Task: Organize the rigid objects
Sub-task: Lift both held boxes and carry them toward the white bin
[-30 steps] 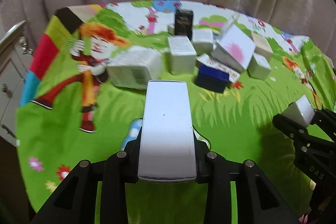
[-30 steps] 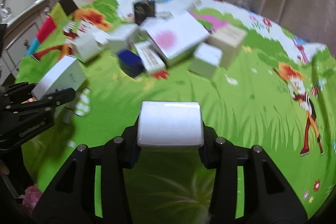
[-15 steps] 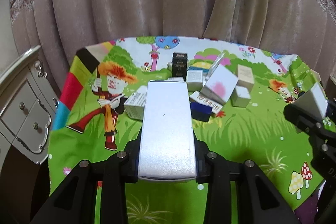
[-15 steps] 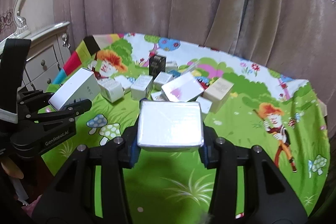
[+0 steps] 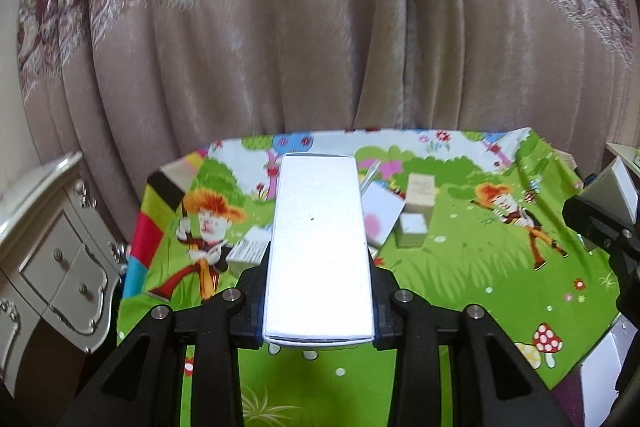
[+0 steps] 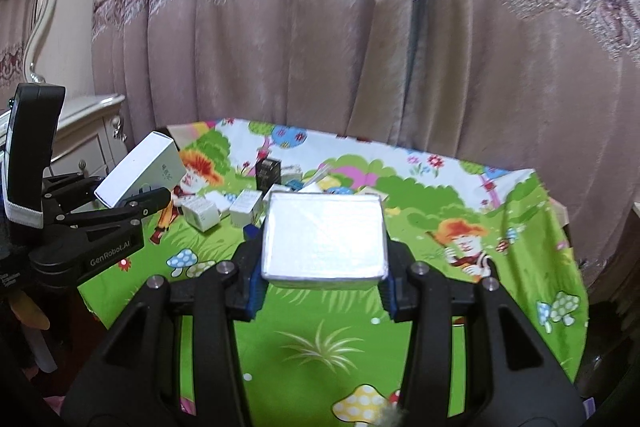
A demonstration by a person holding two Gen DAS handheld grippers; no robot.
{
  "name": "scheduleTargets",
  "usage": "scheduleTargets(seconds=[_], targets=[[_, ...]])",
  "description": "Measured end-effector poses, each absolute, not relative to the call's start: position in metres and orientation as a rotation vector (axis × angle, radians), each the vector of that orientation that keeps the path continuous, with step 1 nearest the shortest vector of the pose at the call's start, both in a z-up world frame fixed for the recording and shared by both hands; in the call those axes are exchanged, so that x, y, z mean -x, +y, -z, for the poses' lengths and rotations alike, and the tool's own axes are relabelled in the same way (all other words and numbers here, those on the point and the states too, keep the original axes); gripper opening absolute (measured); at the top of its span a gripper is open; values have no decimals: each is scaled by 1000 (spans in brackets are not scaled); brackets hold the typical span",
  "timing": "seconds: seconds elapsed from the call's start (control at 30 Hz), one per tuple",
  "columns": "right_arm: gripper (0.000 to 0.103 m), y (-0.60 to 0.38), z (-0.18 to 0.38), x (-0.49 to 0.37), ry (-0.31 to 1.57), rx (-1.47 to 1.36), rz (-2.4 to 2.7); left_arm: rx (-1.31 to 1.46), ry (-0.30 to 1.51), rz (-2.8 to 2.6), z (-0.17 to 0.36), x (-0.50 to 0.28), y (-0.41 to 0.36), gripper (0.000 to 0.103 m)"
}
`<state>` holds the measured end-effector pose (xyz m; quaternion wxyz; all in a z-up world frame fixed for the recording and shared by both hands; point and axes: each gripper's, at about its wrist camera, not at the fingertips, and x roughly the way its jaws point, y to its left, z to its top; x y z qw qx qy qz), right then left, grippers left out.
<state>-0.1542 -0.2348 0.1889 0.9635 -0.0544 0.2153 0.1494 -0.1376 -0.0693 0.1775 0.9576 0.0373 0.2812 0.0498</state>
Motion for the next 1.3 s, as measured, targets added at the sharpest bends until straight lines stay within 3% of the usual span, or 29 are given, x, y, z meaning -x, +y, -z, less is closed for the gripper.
scheduleTargets(seconds=[0.6, 1.3], targets=[[49, -337, -199, 215, 436, 87, -98, -185, 502, 134, -200, 176, -185, 37], [49, -465, -160, 292, 550, -33, 177, -331, 590, 547, -158, 217, -349, 37]])
